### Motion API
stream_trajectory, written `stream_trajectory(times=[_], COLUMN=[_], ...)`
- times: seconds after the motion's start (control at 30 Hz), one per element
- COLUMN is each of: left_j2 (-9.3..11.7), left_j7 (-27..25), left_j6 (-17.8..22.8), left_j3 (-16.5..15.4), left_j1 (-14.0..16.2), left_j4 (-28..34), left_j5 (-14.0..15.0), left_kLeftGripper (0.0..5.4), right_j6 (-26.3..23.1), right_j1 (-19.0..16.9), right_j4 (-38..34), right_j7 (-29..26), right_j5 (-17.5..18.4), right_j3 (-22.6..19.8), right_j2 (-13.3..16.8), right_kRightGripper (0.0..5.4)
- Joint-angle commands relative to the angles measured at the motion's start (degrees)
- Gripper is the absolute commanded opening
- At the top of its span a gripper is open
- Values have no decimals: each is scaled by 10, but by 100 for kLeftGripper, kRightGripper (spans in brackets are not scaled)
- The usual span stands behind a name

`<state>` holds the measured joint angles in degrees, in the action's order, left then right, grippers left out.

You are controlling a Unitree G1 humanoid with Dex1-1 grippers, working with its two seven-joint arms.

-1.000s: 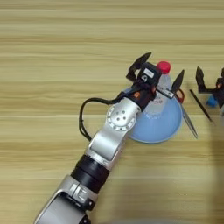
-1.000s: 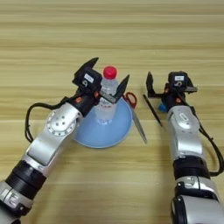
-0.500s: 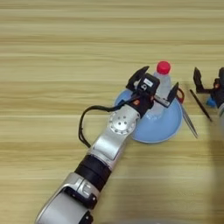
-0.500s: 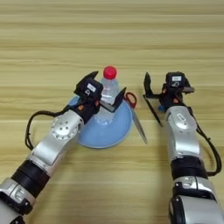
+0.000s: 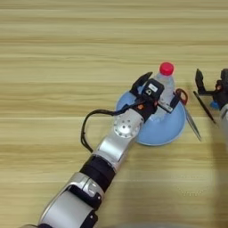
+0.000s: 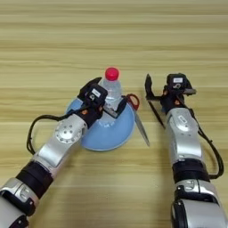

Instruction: Move the objects on the table

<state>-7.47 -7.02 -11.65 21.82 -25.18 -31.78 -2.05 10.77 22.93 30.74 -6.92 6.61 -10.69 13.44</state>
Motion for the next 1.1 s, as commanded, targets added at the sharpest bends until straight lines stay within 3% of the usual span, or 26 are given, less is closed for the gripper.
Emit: stream_trajectory(times=[0.03,0.6,0.83,0.97,1.1], left_j2=[-29,-29,-27,-8,21], left_j7=[-5,-2,-6,5,19], left_j6=[-1,1,-4,0,14], left_j3=[-3,-13,-21,-50,-105], left_j1=[4,1,3,-4,-18], left_j4=[-9,-22,-8,34,89], left_j5=[-7,-8,-2,5,16], left_kLeftGripper=[540,380,337,326,318], right_j6=[1,-2,-3,-4,-5], right_j1=[7,7,7,6,6], right_j4=[-4,-7,-7,-10,-12], right_j7=[0,-1,-1,0,2], right_j5=[-2,-1,-1,-1,-2], right_j3=[1,1,2,2,3], right_j2=[-1,1,1,-1,-3], right_kRightGripper=[539,540,540,540,540])
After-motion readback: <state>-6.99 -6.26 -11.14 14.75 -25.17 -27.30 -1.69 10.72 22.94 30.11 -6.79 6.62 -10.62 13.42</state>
